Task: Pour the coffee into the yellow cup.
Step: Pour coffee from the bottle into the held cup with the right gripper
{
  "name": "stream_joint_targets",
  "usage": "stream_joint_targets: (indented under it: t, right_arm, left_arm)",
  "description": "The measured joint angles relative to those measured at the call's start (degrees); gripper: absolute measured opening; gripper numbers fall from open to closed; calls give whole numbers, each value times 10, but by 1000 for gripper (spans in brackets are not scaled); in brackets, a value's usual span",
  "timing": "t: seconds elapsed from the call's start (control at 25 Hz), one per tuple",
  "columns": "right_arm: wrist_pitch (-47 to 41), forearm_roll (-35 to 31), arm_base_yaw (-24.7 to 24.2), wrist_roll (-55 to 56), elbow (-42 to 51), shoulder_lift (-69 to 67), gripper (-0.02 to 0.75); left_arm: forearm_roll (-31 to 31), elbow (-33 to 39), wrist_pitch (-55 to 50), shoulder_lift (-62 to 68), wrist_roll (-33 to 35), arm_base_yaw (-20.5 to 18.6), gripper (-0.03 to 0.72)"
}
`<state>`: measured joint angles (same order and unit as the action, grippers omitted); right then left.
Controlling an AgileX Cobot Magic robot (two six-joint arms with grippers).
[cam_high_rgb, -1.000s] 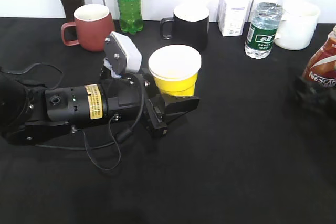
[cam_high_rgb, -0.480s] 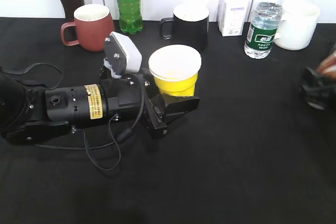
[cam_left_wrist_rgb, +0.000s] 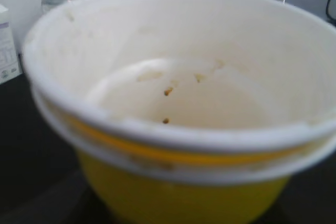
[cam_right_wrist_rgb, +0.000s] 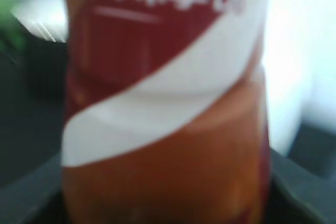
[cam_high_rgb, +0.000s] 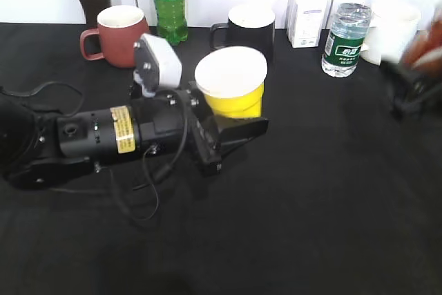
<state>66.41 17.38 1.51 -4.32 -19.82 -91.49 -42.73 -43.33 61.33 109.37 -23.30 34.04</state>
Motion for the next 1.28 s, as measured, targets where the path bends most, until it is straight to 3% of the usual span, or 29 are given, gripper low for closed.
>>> stream_joint_targets:
  t: [0.16,0.24,0.36,0.52,0.68,1.28]
  right_arm:
    - [-77,95,0,-37,-5,82,529]
    - [-118,149,0,-45,-21,103,529]
    - [-133,199,0,-70,-49,112,529]
    - [-133,251,0,-119,-85,112,529]
    - [-133,258,0,-222,-102,112,529]
    - [-133,232,0,-497,-102,88,529]
  left_arm:
    - [-13,-40,-35,0,-25,6,449]
    - [-17,-68,-67,0,-28,30,449]
    - [-22,-102,-104,0,-29,73,449]
    - [-22,-128,-116,25,-29,98,449]
    - [-21,-138,-169,37,-29,129,449]
    - [-19,-138,-168,37,-29,129,449]
